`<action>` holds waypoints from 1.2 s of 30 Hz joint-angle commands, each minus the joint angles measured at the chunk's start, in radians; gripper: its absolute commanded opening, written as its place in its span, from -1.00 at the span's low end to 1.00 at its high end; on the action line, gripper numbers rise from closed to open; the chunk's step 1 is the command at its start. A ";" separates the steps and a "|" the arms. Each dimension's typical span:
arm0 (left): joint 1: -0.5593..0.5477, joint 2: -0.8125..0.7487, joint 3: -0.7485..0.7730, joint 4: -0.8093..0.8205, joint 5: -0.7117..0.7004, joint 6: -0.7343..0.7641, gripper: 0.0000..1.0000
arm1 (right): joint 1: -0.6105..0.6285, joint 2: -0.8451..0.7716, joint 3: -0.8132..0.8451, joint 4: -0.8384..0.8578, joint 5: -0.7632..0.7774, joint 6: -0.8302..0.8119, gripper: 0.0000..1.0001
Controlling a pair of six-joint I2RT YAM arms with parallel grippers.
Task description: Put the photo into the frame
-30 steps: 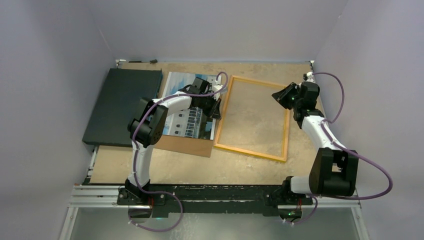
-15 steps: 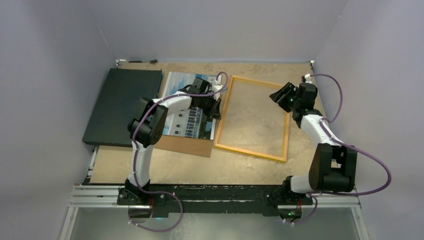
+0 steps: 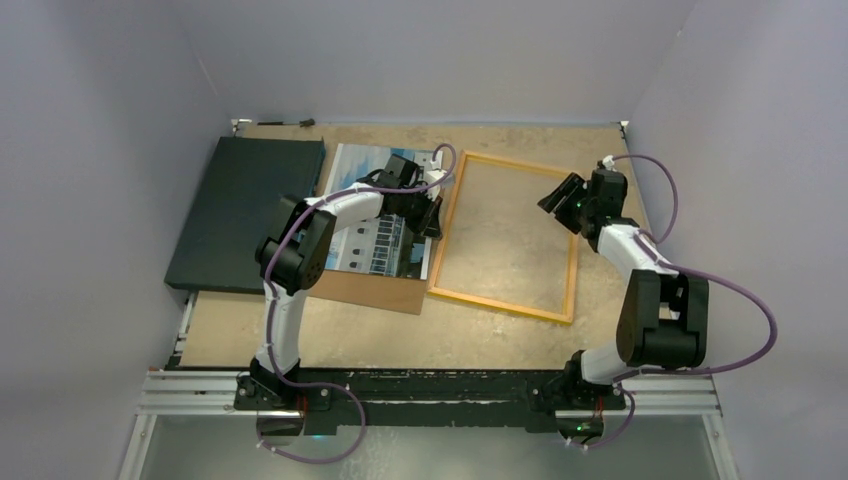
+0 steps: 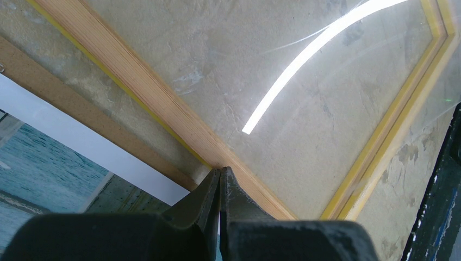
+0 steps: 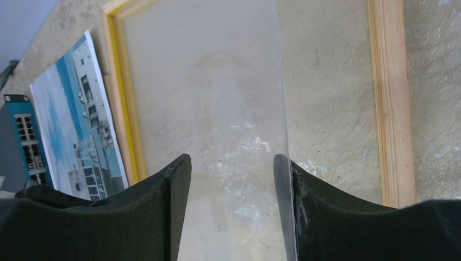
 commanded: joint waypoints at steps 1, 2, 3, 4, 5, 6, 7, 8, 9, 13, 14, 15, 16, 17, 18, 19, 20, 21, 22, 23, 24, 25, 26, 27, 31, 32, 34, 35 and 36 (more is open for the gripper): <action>-0.012 0.002 -0.004 -0.012 0.005 0.011 -1.00 | 0.020 0.009 0.034 -0.012 -0.025 0.010 0.20; -0.013 0.002 -0.006 -0.009 0.007 0.010 -1.00 | 0.023 0.013 0.030 -0.006 -0.030 0.018 0.20; -0.013 0.003 -0.007 -0.006 0.009 0.008 -1.00 | 0.023 0.019 0.025 -0.001 -0.038 0.029 0.20; -0.013 0.004 -0.009 -0.004 0.010 0.007 -1.00 | 0.023 0.026 0.021 0.001 -0.044 0.041 0.20; -0.013 0.005 -0.012 -0.003 0.012 0.007 -1.00 | 0.023 0.033 0.020 0.003 -0.052 0.052 0.19; -0.012 0.008 -0.013 -0.003 0.013 0.007 -1.00 | 0.023 0.039 0.017 0.006 -0.071 0.062 0.18; -0.013 0.009 -0.015 -0.002 0.013 0.010 -1.00 | 0.023 0.043 0.016 0.008 -0.090 0.073 0.17; -0.013 0.010 -0.017 -0.003 0.014 0.011 -1.00 | 0.023 0.044 0.017 0.012 -0.094 0.077 0.17; -0.013 0.009 -0.020 -0.003 0.015 0.012 -1.00 | 0.023 0.044 0.021 0.014 -0.088 0.078 0.18; -0.013 0.005 -0.029 0.002 0.016 0.014 -1.00 | 0.023 0.048 0.026 0.008 -0.079 0.065 0.23; -0.013 0.005 -0.029 0.003 0.018 0.013 -1.00 | 0.023 0.053 0.029 0.001 -0.075 0.055 0.27; -0.013 0.005 -0.029 0.004 0.019 0.011 -1.00 | 0.026 0.059 0.038 -0.014 -0.069 0.040 0.35; -0.012 0.004 -0.029 0.007 0.020 0.009 -1.00 | 0.030 0.066 0.049 -0.036 -0.051 0.024 0.42; -0.013 0.004 -0.030 0.010 0.020 0.008 -1.00 | 0.034 0.069 0.060 -0.055 -0.036 0.011 0.46; -0.012 0.003 -0.031 0.010 0.021 0.006 -1.00 | 0.037 0.070 0.068 -0.069 -0.022 0.000 0.48; -0.012 0.003 -0.032 0.013 0.021 0.005 -1.00 | 0.039 0.070 0.074 -0.075 -0.014 -0.010 0.49; -0.013 0.003 -0.032 0.014 0.021 0.005 -1.00 | 0.041 0.072 0.080 -0.076 -0.007 -0.018 0.50; -0.012 0.003 -0.031 0.014 0.022 0.004 -1.00 | 0.043 0.078 0.087 -0.105 -0.001 -0.025 0.52; -0.012 0.003 -0.031 0.014 0.021 0.004 -1.00 | 0.045 0.089 0.097 -0.123 0.006 -0.035 0.54; -0.013 0.002 -0.031 0.015 0.022 0.004 -1.00 | 0.048 0.105 0.106 -0.137 0.012 -0.043 0.55; -0.013 0.002 -0.032 0.017 0.022 0.002 -1.00 | 0.051 0.113 0.112 -0.146 0.021 -0.050 0.59; -0.013 0.001 -0.032 0.017 0.023 0.001 -1.00 | 0.055 0.119 0.117 -0.155 0.035 -0.057 0.63; -0.012 0.000 -0.033 0.019 0.023 0.000 -1.00 | 0.061 0.123 0.121 -0.161 0.049 -0.064 0.68; -0.013 0.000 -0.033 0.019 0.023 0.000 -1.00 | 0.066 0.126 0.124 -0.165 0.060 -0.070 0.77; -0.013 0.000 -0.034 0.022 0.025 -0.001 -1.00 | 0.076 0.137 0.148 -0.189 0.090 -0.093 0.97; -0.013 0.000 -0.034 0.022 0.024 0.000 -1.00 | 0.076 0.138 0.153 -0.196 0.100 -0.099 0.98; -0.013 -0.001 -0.034 0.023 0.025 -0.002 -1.00 | 0.076 0.139 0.171 -0.216 0.137 -0.116 0.98; -0.013 0.001 -0.034 0.025 0.026 -0.003 -1.00 | 0.095 0.140 0.181 -0.229 0.156 -0.127 0.98; -0.013 0.000 -0.034 0.025 0.027 -0.004 -1.00 | 0.103 0.141 0.192 -0.243 0.173 -0.140 0.98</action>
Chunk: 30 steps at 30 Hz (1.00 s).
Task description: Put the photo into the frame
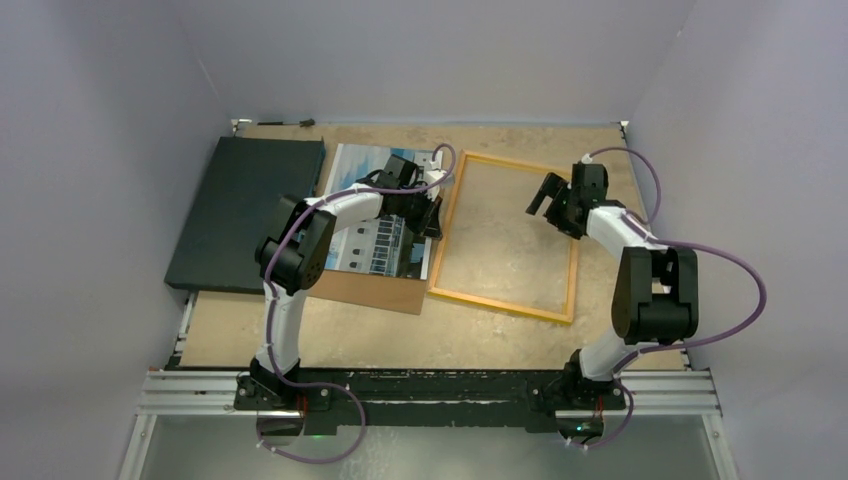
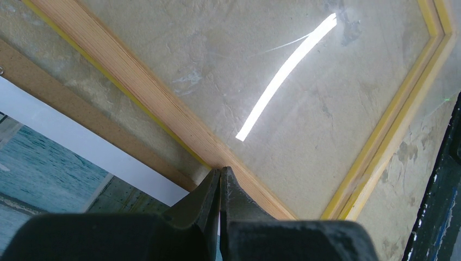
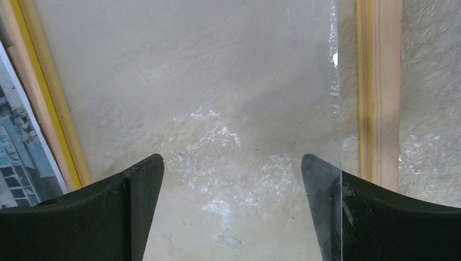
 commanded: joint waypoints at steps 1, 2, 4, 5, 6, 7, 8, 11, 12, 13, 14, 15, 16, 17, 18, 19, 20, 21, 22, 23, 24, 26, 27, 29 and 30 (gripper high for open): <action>-0.014 0.000 -0.024 0.004 0.017 -0.003 -1.00 | 0.046 -0.002 0.080 -0.072 0.084 -0.060 0.98; -0.014 0.000 -0.023 0.004 0.017 -0.003 -1.00 | 0.050 -0.002 0.089 -0.084 0.113 -0.077 0.98; -0.014 -0.001 -0.023 0.004 0.018 -0.003 -1.00 | 0.055 -0.003 0.103 -0.103 0.158 -0.102 0.98; -0.014 -0.002 -0.022 0.004 0.018 -0.003 -1.00 | 0.056 -0.005 0.106 -0.105 0.161 -0.106 0.98; -0.014 -0.003 -0.024 0.006 0.017 -0.003 -1.00 | 0.057 -0.005 0.105 -0.103 0.157 -0.107 0.98; -0.014 -0.003 -0.022 0.006 0.017 -0.002 -1.00 | 0.060 -0.001 0.105 -0.100 0.150 -0.106 0.98; -0.013 -0.005 -0.022 0.006 0.018 -0.003 -1.00 | 0.063 0.006 0.105 -0.099 0.147 -0.105 0.98; -0.014 -0.006 -0.021 0.005 0.018 -0.004 -1.00 | 0.085 0.034 0.110 -0.106 0.153 -0.104 0.98; -0.014 -0.007 -0.022 0.005 0.019 -0.004 -1.00 | 0.088 0.039 0.108 -0.107 0.155 -0.104 0.98; -0.014 -0.008 -0.023 0.006 0.019 -0.004 -1.00 | 0.096 0.044 0.106 -0.105 0.157 -0.104 0.98; -0.014 -0.009 -0.024 0.007 0.019 -0.004 -1.00 | 0.101 0.049 0.105 -0.105 0.161 -0.104 0.98; -0.014 -0.007 -0.024 0.007 0.018 -0.004 -1.00 | 0.106 0.052 0.103 -0.106 0.164 -0.105 0.98; -0.013 -0.007 -0.024 0.008 0.019 -0.004 -1.00 | 0.109 0.055 0.103 -0.107 0.169 -0.106 0.98; -0.013 -0.007 -0.024 0.008 0.019 -0.004 -1.00 | 0.112 0.056 0.104 -0.109 0.177 -0.107 0.98; -0.014 -0.007 -0.024 0.007 0.019 -0.004 -1.00 | 0.116 0.059 0.106 -0.114 0.189 -0.110 0.98; -0.014 -0.008 -0.024 0.007 0.019 -0.004 -1.00 | 0.120 0.061 0.109 -0.118 0.199 -0.114 0.98; -0.014 -0.006 -0.024 0.009 0.020 -0.004 -1.00 | 0.122 0.061 0.113 -0.123 0.208 -0.117 0.98; -0.014 -0.006 -0.024 0.009 0.022 -0.006 -1.00 | 0.124 0.061 0.116 -0.126 0.211 -0.118 0.98; -0.014 -0.005 -0.025 0.011 0.022 -0.006 -1.00 | 0.126 0.061 0.118 -0.126 0.211 -0.123 0.98; -0.015 -0.004 -0.025 0.012 0.022 -0.006 -1.00 | 0.129 0.059 0.117 -0.124 0.211 -0.128 0.98; -0.014 -0.004 -0.025 0.011 0.024 -0.006 -1.00 | 0.132 0.056 0.117 -0.121 0.216 -0.129 0.98; -0.014 -0.004 -0.027 0.013 0.025 -0.007 -1.00 | 0.136 0.060 0.119 -0.122 0.221 -0.135 0.98; -0.014 -0.004 -0.028 0.014 0.026 -0.007 -1.00 | 0.137 0.066 0.123 -0.124 0.221 -0.137 0.97; -0.014 -0.005 -0.030 0.015 0.030 -0.008 -1.00 | 0.144 0.077 0.131 -0.129 0.233 -0.142 0.97; -0.014 -0.006 -0.030 0.016 0.030 -0.009 -1.00 | 0.146 0.080 0.134 -0.132 0.242 -0.143 0.98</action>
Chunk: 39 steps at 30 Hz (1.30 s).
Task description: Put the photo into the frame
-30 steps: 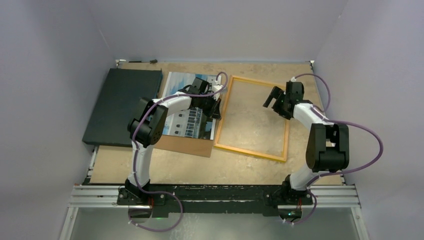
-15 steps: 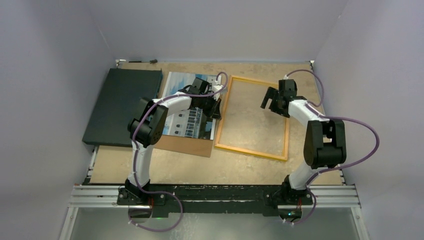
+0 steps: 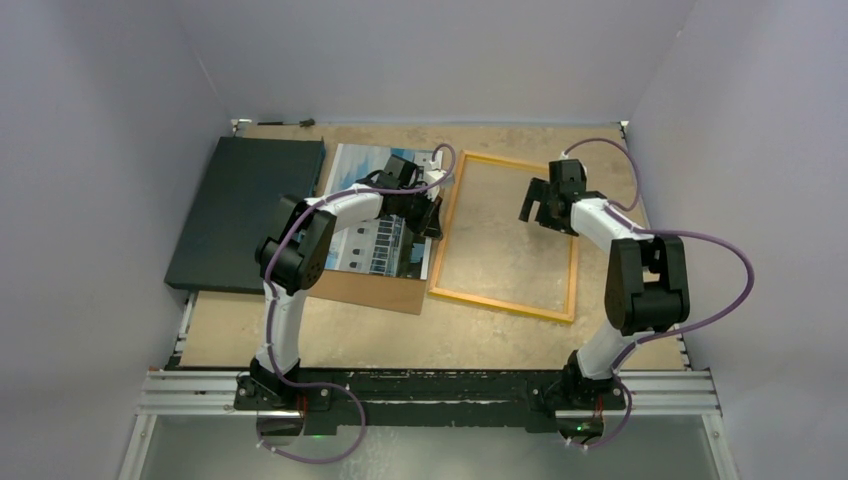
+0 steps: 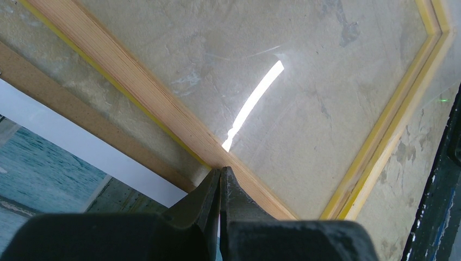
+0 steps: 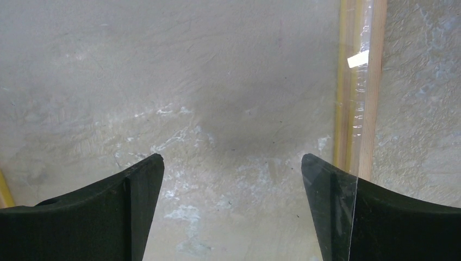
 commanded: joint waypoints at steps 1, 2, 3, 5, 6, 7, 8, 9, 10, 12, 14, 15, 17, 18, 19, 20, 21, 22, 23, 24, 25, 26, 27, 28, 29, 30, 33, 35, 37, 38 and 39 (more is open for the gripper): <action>-0.014 -0.006 -0.027 0.009 0.025 -0.002 -1.00 | 0.035 0.017 0.053 -0.022 0.014 0.000 0.98; -0.014 -0.006 -0.028 0.009 0.026 -0.003 -1.00 | 0.038 0.018 0.054 -0.025 0.023 -0.002 0.98; -0.014 -0.005 -0.028 0.010 0.027 -0.003 -1.00 | 0.041 0.019 0.055 -0.026 0.033 -0.006 0.98; -0.014 -0.003 -0.027 0.012 0.030 -0.005 -1.00 | 0.045 0.016 0.050 -0.025 0.045 -0.011 0.98; -0.014 -0.002 -0.026 0.012 0.030 -0.006 -1.00 | 0.045 0.014 0.043 -0.024 0.050 -0.011 0.98; -0.014 -0.001 -0.026 0.011 0.030 -0.006 -1.00 | 0.045 0.013 0.039 -0.024 0.052 -0.011 0.98; -0.013 -0.001 -0.025 0.012 0.031 -0.007 -1.00 | 0.045 0.014 0.035 -0.024 0.056 -0.012 0.98; -0.013 -0.001 -0.025 0.012 0.031 -0.008 -1.00 | 0.045 0.016 0.030 -0.024 0.058 -0.011 0.98; -0.014 -0.001 -0.026 0.012 0.033 -0.008 -1.00 | 0.045 0.018 0.027 -0.023 0.058 -0.011 0.98; -0.013 -0.001 -0.027 0.011 0.034 -0.009 -1.00 | 0.045 0.017 0.019 -0.025 0.042 0.001 0.98; -0.014 -0.003 -0.029 0.011 0.033 -0.008 -1.00 | 0.044 0.009 0.007 -0.022 -0.014 0.009 0.98; -0.014 -0.004 -0.030 0.009 0.031 -0.007 -1.00 | 0.043 0.002 0.004 -0.015 -0.023 0.010 0.98; -0.014 -0.006 -0.034 0.008 0.029 -0.005 -1.00 | 0.040 -0.004 0.000 0.000 -0.053 0.014 0.98; -0.013 -0.007 -0.034 0.007 0.028 -0.004 -1.00 | 0.038 -0.006 -0.001 0.005 -0.068 0.015 0.98; -0.012 -0.008 -0.034 0.006 0.028 -0.003 -1.00 | 0.035 -0.007 -0.003 0.009 -0.080 0.015 0.98; -0.012 -0.009 -0.034 0.005 0.026 -0.002 -1.00 | 0.032 -0.008 -0.003 0.011 -0.089 0.017 0.98; -0.011 -0.011 -0.035 0.004 0.027 -0.002 -1.00 | 0.029 -0.010 -0.004 0.012 -0.093 0.017 0.98; -0.011 -0.011 -0.035 0.005 0.026 -0.002 -1.00 | 0.026 -0.013 -0.007 0.013 -0.094 0.018 0.98; -0.009 -0.013 -0.035 0.005 0.025 -0.004 -1.00 | 0.020 -0.019 -0.013 0.016 -0.096 0.018 0.98; -0.007 -0.012 -0.035 0.005 0.025 -0.003 -1.00 | 0.012 -0.025 -0.019 0.019 -0.104 0.019 0.98; -0.006 -0.011 -0.034 0.005 0.023 -0.003 -1.00 | 0.001 -0.032 -0.026 0.024 -0.111 0.019 0.98; -0.007 -0.011 -0.034 0.005 0.022 -0.003 -1.00 | -0.007 -0.037 -0.032 0.026 -0.118 0.017 0.98; -0.006 -0.010 -0.034 0.004 0.021 -0.003 -1.00 | -0.015 -0.041 -0.037 0.030 -0.125 0.017 0.98; -0.006 -0.010 -0.033 0.004 0.020 -0.002 -1.00 | -0.021 -0.046 -0.042 0.035 -0.131 0.016 0.98; -0.006 -0.010 -0.031 0.003 0.018 -0.002 -1.00 | -0.024 -0.049 -0.046 0.038 -0.135 0.015 0.98; -0.006 -0.009 -0.030 0.000 0.017 -0.001 -1.00 | -0.026 -0.052 -0.048 0.040 -0.138 0.015 0.98; -0.006 -0.009 -0.024 -0.008 0.014 0.001 -1.00 | -0.030 -0.058 -0.049 0.042 -0.142 0.014 0.98; -0.006 -0.009 -0.022 -0.011 0.014 0.001 -1.00 | -0.033 -0.061 -0.051 0.043 -0.146 0.012 0.98; -0.006 -0.009 -0.019 -0.014 0.014 0.001 -1.00 | -0.038 -0.064 -0.052 0.045 -0.149 0.009 0.98; -0.006 -0.009 -0.018 -0.014 0.014 0.001 -1.00 | -0.039 -0.064 -0.052 0.045 -0.148 0.008 0.98; -0.006 -0.009 -0.017 -0.015 0.014 0.001 -1.00 | -0.043 -0.066 -0.053 0.045 -0.145 0.008 0.98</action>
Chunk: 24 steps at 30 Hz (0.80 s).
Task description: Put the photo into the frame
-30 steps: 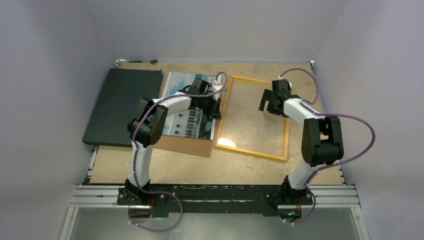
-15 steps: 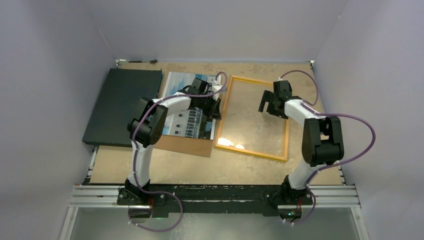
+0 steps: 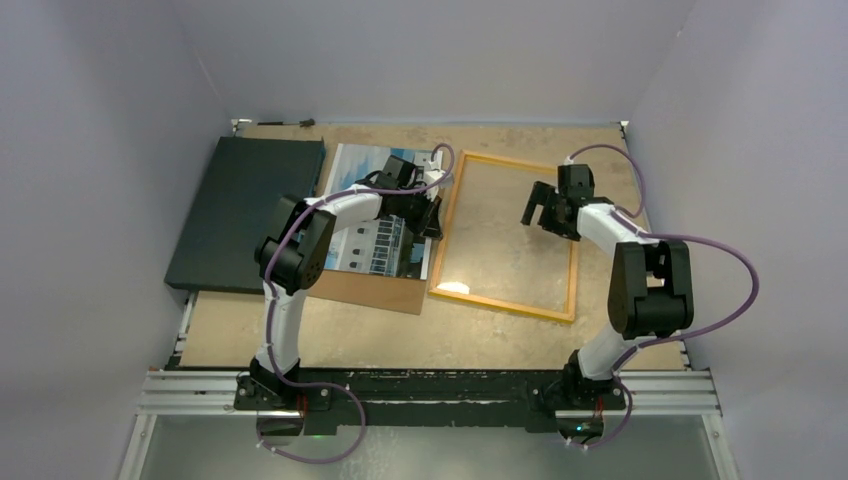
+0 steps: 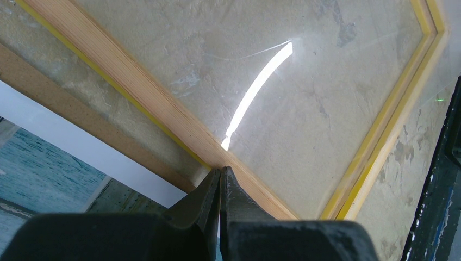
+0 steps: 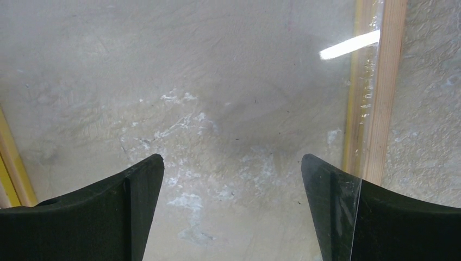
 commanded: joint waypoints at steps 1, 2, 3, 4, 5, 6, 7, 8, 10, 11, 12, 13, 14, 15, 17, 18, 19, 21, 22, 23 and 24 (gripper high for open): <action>-0.011 -0.008 -0.006 -0.033 -0.002 0.001 -1.00 | -0.006 -0.038 -0.006 0.025 -0.037 0.009 0.98; -0.012 -0.007 -0.005 -0.034 -0.002 -0.001 -1.00 | -0.010 -0.039 -0.007 0.023 -0.036 0.008 0.98; -0.011 -0.006 -0.004 -0.034 -0.001 -0.001 -1.00 | -0.012 -0.040 -0.007 0.023 -0.033 0.008 0.98; -0.012 -0.005 -0.003 -0.035 0.000 -0.002 -1.00 | -0.012 -0.042 -0.008 0.022 -0.026 0.008 0.98; -0.012 -0.005 -0.002 -0.036 0.000 -0.001 -1.00 | -0.015 -0.042 -0.008 0.019 -0.021 0.007 0.98; -0.012 -0.005 -0.002 -0.035 0.000 -0.001 -1.00 | -0.015 -0.043 -0.008 0.020 -0.017 0.006 0.98; -0.012 -0.005 -0.003 -0.036 0.000 -0.001 -1.00 | -0.018 -0.045 -0.010 0.020 -0.016 0.006 0.98; -0.011 -0.006 -0.003 -0.036 0.001 -0.001 -1.00 | -0.020 -0.047 -0.012 0.020 -0.013 0.008 0.98; -0.011 -0.006 -0.002 -0.038 0.000 -0.002 -1.00 | -0.020 -0.049 -0.015 0.022 -0.007 0.008 0.98; -0.012 -0.007 -0.001 -0.039 0.002 -0.002 -1.00 | -0.021 -0.049 -0.016 0.023 -0.004 0.007 0.98; -0.011 -0.007 -0.001 -0.038 0.002 -0.002 -1.00 | -0.021 -0.049 -0.017 0.022 -0.001 0.007 0.98; -0.012 -0.007 -0.001 -0.038 0.002 -0.003 -1.00 | -0.020 -0.049 -0.019 0.022 0.002 0.006 0.98; -0.011 -0.006 0.000 -0.038 0.002 -0.004 -1.00 | -0.021 -0.050 -0.020 0.020 0.007 0.005 0.98; -0.011 -0.005 0.000 -0.038 0.003 -0.004 -1.00 | -0.022 -0.054 -0.024 0.022 0.012 0.005 0.98; -0.012 -0.005 0.002 -0.038 0.002 -0.006 -1.00 | -0.027 -0.063 -0.033 0.028 0.012 0.003 0.98; -0.012 -0.006 0.003 -0.039 0.002 -0.005 -1.00 | -0.031 -0.069 -0.037 0.031 0.009 0.006 0.98; -0.012 -0.006 0.005 -0.040 0.000 -0.004 -1.00 | -0.039 -0.073 -0.041 0.033 0.004 0.007 0.98; -0.012 -0.005 0.006 -0.043 -0.001 -0.004 -1.00 | -0.051 -0.077 -0.046 0.036 -0.010 0.012 0.98; -0.012 -0.004 0.006 -0.043 -0.001 -0.003 -1.00 | -0.051 -0.080 -0.050 0.038 -0.016 0.016 0.98; -0.011 -0.006 0.006 -0.044 -0.001 -0.003 -1.00 | -0.052 -0.083 -0.054 0.042 -0.024 0.021 0.98; -0.012 -0.007 0.006 -0.044 -0.001 -0.003 -1.00 | -0.066 -0.085 -0.058 0.045 -0.037 0.026 0.98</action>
